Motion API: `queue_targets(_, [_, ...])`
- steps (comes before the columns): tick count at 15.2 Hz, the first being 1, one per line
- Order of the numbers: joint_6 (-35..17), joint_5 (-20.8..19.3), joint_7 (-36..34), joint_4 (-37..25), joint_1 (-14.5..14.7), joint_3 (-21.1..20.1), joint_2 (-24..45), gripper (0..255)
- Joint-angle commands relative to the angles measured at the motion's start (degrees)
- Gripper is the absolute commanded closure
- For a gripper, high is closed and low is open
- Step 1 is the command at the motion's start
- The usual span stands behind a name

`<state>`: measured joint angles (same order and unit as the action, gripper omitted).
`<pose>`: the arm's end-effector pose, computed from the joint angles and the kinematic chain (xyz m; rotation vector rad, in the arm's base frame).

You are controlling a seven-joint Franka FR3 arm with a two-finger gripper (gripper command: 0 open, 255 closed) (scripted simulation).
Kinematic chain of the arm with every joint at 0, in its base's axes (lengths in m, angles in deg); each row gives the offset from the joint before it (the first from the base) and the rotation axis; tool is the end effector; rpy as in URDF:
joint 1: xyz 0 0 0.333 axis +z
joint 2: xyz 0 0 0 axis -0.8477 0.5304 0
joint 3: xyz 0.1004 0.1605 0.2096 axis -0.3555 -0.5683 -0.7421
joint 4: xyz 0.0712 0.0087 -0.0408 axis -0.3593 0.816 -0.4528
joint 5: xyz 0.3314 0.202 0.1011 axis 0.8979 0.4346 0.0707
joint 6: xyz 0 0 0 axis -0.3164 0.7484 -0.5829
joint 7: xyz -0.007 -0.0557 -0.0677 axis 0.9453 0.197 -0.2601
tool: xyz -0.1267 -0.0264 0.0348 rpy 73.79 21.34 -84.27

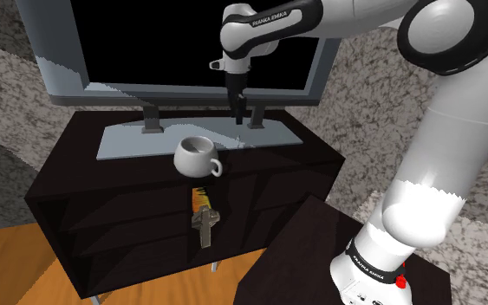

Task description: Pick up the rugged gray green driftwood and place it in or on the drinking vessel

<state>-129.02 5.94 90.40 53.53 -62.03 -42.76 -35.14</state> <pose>0.5801 -0.0437 0.3875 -2.7367 -1.4797 0.1975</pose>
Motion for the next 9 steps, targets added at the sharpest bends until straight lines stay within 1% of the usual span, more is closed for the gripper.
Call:
queue_targets(1, [0.5,0.1,-2.5,-1.7,1.4,-1.1,1.3,255])
queue_targets(5, [2.3,0.3,-7.1,-7.0,4.2,-3.1,5.0,255])
queue_targets(9, [4.6,0.1,-11.6,-13.7,7.1,-4.9,9.6,255])
